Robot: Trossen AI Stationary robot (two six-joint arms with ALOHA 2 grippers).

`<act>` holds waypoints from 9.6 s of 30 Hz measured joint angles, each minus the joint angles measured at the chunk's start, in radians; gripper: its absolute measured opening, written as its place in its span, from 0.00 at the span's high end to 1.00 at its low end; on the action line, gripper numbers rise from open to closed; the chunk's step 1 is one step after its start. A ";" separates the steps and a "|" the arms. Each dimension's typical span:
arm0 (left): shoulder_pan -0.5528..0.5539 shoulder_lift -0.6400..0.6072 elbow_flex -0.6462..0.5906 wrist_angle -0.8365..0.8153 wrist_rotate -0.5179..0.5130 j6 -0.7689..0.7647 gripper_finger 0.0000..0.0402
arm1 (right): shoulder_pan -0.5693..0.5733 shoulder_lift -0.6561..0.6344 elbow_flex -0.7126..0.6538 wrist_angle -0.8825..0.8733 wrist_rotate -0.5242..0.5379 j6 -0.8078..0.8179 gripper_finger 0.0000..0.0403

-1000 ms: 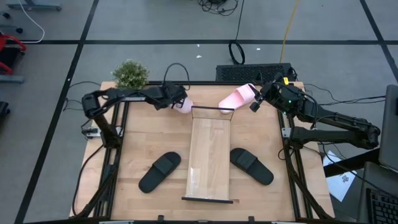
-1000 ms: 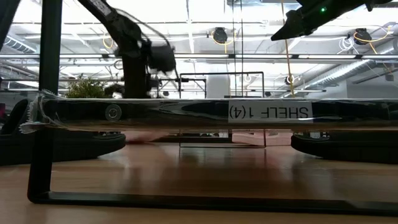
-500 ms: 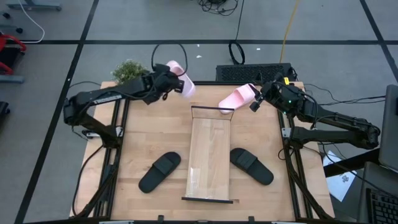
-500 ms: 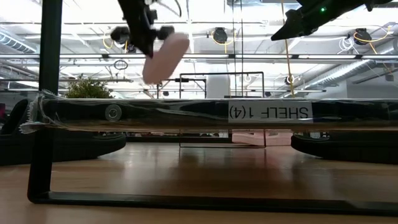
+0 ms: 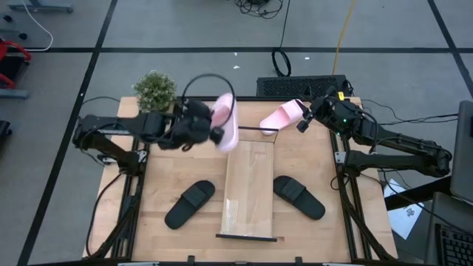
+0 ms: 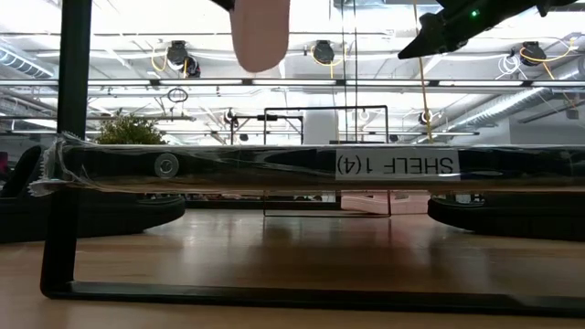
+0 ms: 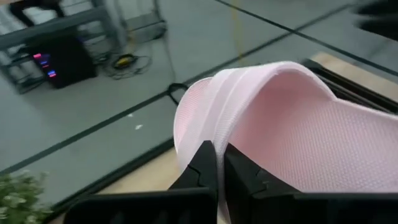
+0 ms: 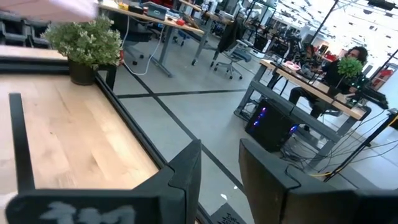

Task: Pick and place slides into the shelf
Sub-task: Put the left pink slide on the shelf

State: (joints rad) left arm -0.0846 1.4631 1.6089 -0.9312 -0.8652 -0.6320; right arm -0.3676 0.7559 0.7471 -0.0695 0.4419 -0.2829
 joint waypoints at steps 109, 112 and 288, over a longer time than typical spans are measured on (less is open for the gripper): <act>-0.126 0.154 -0.001 0.361 0.192 0.458 1.00 | -0.069 0.487 0.001 0.772 -1.411 0.933 0.43; -0.126 0.154 -0.001 0.361 0.191 0.467 1.00 | -0.069 0.487 0.001 0.774 -1.413 0.949 0.43; -0.295 0.038 -0.001 -0.640 0.020 -0.309 0.84 | 0.681 0.735 -0.105 0.186 0.436 1.096 1.00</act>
State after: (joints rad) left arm -0.3801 1.5013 1.6077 -1.5707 -0.8455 -0.9409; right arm 0.3137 1.4910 0.6426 0.1169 0.8782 0.8128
